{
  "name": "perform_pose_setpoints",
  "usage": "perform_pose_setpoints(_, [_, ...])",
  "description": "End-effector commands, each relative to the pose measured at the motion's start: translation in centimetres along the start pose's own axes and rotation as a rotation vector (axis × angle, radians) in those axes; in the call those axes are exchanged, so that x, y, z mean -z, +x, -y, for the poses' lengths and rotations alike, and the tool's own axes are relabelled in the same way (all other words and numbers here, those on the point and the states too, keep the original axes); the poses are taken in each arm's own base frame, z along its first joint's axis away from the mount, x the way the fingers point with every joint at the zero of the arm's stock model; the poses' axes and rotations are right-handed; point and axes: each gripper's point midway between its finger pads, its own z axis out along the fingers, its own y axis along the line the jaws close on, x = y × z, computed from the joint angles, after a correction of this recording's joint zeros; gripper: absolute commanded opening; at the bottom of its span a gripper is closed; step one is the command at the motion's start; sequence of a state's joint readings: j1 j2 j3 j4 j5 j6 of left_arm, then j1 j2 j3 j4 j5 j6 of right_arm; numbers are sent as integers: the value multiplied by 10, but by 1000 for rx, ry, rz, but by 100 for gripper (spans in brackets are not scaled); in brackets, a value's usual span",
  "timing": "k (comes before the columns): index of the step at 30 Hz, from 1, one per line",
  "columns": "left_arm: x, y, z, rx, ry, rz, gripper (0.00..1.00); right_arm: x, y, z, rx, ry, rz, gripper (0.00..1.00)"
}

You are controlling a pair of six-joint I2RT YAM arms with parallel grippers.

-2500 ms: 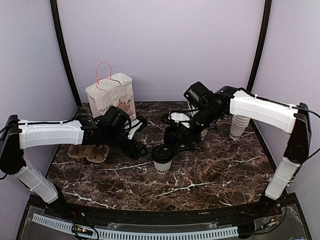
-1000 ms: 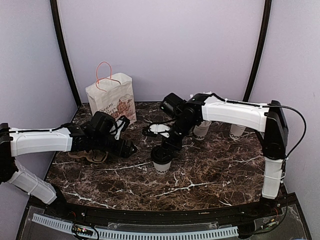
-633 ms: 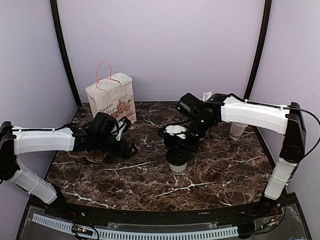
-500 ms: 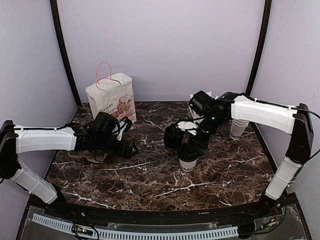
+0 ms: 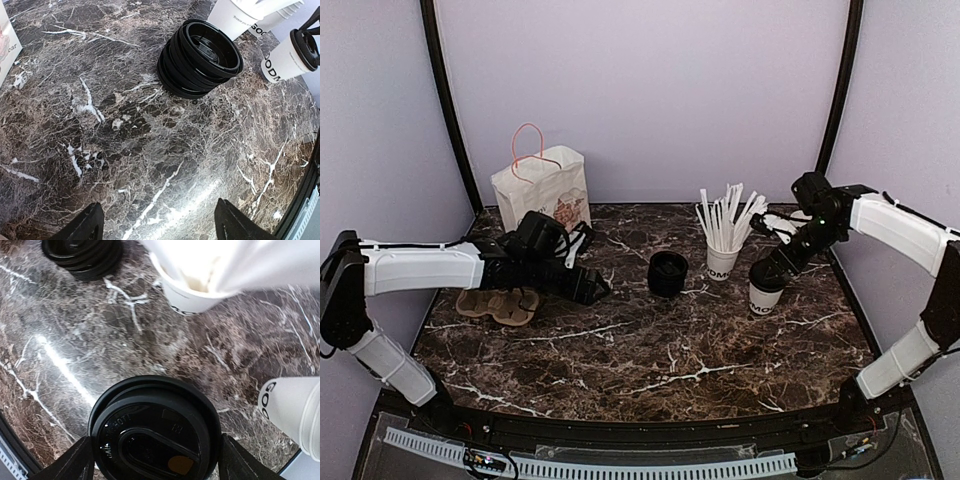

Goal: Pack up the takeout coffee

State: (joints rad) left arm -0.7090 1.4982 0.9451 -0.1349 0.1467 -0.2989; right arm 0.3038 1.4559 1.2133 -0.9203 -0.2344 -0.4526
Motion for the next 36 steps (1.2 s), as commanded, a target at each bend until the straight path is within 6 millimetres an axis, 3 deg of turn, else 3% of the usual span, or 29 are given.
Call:
perform_pose_setpoints(1, [6,-13,6,-5,31,30,78,-1,4,19,-47,30,37,74])
perform_pose_setpoints(7, [20,-20,9,1,27,38,78,-8,9,36,-133,3,48,78])
perform_pose_setpoints(11, [44,-36,10,-32,-7,83,78,-7,7,41,-159,20,60,89])
perform_pose_setpoints(19, [96,-70,7,-105,-108,131,79,50,-24,31,-149,30,182,96])
perform_pose_setpoints(22, [116,-72,-10,-67,-206,110,79,70,-30,17,-115,-5,230,96])
perform_pose_setpoints(24, [130,-65,-27,-27,-288,74,78,81,-32,4,-71,-37,267,95])
perform_pose_setpoints(28, [158,-32,-74,46,-503,-20,77,88,-31,-25,-15,-132,324,93])
perform_pose_setpoints(31, [162,1,-110,158,-542,-96,75,88,-27,-45,44,-198,340,90])
perform_pose_setpoints(33, [161,12,-122,213,-517,-103,73,88,-25,-59,103,-233,347,90])
perform_pose_setpoints(36, [158,8,-128,227,-476,-74,72,87,-28,-78,168,-281,346,88])
